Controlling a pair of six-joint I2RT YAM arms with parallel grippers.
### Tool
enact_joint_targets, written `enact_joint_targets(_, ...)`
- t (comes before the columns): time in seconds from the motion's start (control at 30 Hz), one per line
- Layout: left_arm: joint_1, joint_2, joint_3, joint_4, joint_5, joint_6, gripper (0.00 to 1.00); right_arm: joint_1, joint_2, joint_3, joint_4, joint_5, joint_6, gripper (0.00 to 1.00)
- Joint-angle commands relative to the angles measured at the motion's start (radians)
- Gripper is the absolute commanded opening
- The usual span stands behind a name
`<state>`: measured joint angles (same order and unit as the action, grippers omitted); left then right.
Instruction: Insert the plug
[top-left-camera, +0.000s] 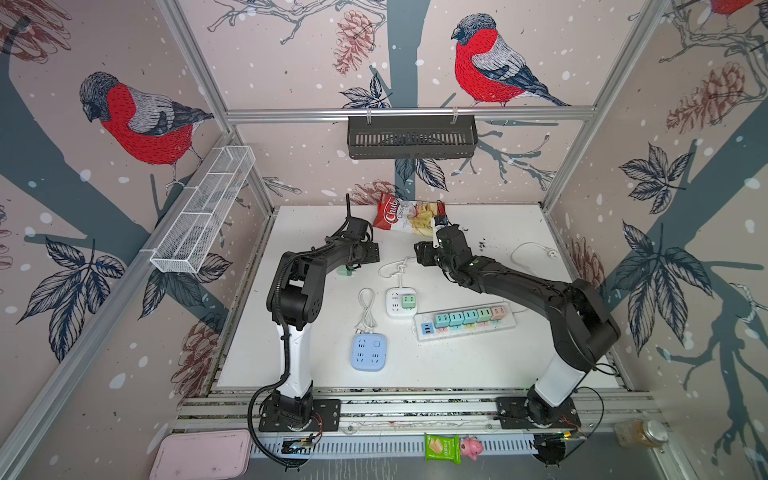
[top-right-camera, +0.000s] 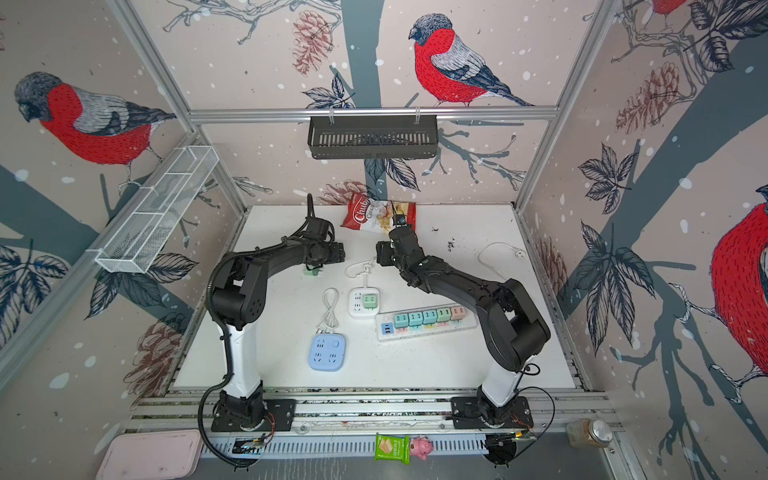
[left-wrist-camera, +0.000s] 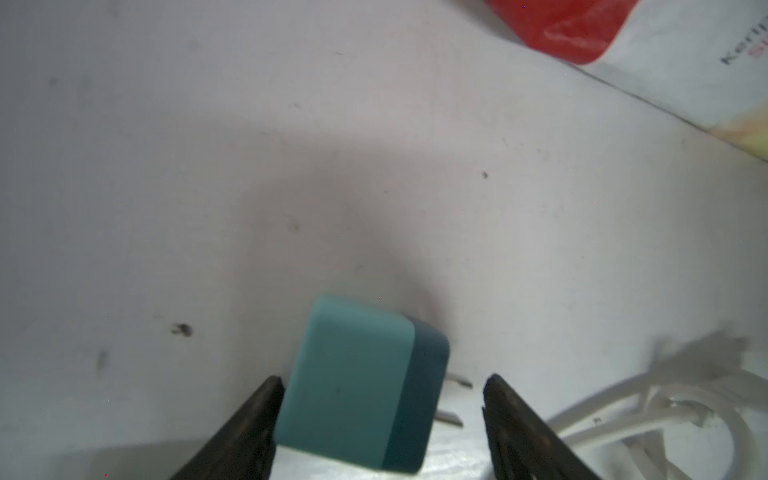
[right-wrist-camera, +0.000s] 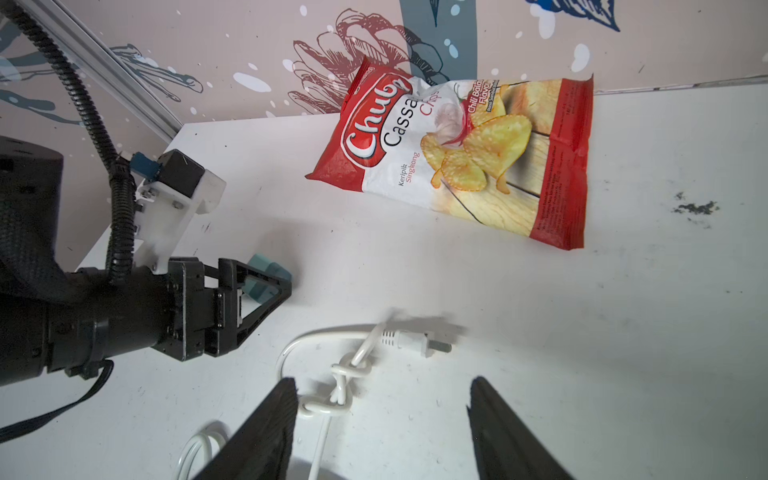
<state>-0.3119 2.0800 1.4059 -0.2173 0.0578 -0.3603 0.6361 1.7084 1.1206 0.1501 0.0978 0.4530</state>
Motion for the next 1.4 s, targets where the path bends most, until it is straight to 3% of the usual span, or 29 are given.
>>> enact_joint_targets(0.0, -0.028, -0.021, -0.027, 0.055, -0.012, 0.017, 0.76, 0.0, -0.035, -0.034, 0.094, -0.018, -0.003, 0.67)
enact_joint_targets(0.27, -0.051, -0.025, -0.041, 0.061, -0.082, -0.037, 0.76, -0.004, -0.067, -0.076, 0.13, -0.023, -0.022, 0.69)
enact_joint_targets(0.47, -0.049, -0.026, 0.037, -0.006, -0.134, -0.075, 0.81, -0.006, -0.082, -0.083, 0.128, -0.018, -0.023, 0.69)
enact_joint_targets(0.9, -0.041, 0.147, 0.247, -0.102, -0.009, -0.096, 0.82, -0.005, -0.067, -0.079, 0.139, -0.031, -0.022, 0.71)
enact_joint_targets(1.17, -0.075, 0.12, 0.2, -0.013, 0.121, -0.013, 0.82, -0.007, -0.059, -0.074, 0.139, -0.03, -0.025, 0.7)
enact_joint_targets(1.37, -0.134, 0.098, 0.18, -0.003, 0.14, 0.053, 0.82, -0.009, -0.075, -0.086, 0.135, -0.027, -0.026, 0.7)
